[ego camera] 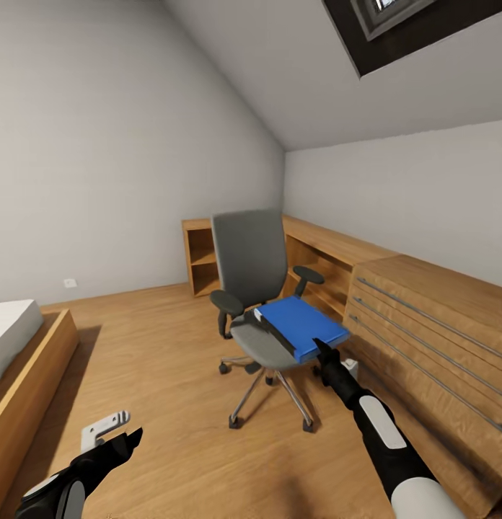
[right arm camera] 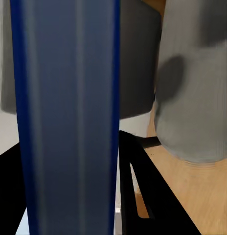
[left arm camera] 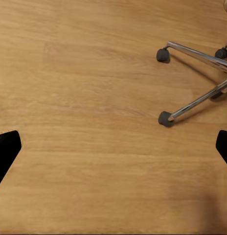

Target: In the bedroom, organize the workspace by keeping the computer under the desk, ensuring the monitor is on the desk, placing the keyboard on the desk next to the monitor, placing the mouse on the desk next to the keyboard, moving the folder from the swivel chair onto the desk next to the mouse, stacking the notebook on top of the folder with the pen on top of the notebook, and positioning the swivel chair next to the desk.

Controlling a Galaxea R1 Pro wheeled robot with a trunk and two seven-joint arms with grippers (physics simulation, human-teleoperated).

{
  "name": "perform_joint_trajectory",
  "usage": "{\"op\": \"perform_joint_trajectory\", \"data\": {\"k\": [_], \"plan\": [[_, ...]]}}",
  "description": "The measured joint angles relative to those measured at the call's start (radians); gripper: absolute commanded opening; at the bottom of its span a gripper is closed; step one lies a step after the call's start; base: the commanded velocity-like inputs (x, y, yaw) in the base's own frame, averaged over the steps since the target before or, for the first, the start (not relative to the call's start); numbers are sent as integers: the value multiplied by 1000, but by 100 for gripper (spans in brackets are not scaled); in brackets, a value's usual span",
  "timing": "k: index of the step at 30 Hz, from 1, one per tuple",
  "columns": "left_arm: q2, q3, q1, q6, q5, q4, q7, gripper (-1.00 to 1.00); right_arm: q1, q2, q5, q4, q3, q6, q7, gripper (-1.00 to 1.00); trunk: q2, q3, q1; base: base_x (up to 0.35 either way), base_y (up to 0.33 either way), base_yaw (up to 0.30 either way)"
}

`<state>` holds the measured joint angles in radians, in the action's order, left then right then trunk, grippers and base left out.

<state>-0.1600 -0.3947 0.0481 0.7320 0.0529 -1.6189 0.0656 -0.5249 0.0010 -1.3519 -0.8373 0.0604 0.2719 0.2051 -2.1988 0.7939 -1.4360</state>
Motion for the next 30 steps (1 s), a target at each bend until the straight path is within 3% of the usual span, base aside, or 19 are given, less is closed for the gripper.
{"op": "perform_joint_trajectory", "data": {"k": [9,15,18,30], "plan": [[0,-1,0,0,0,0,0,100,71,-6,-2,-186,33,-36,-101,-100,63,-28,35,-71,0,0],[0,-1,0,0,-1,0,0,100,157,-8,-2,-371,41,-39,-131,-100,105,-47,58,-5,0,0],[0,-1,0,-1,-1,0,0,100,228,-7,-2,-503,43,-41,-141,-100,126,-56,70,0,0,0],[-1,9,0,-1,-2,3,-1,100,328,-1,-1,-702,44,-41,-193,-100,210,-94,116,0,0,0]]}}
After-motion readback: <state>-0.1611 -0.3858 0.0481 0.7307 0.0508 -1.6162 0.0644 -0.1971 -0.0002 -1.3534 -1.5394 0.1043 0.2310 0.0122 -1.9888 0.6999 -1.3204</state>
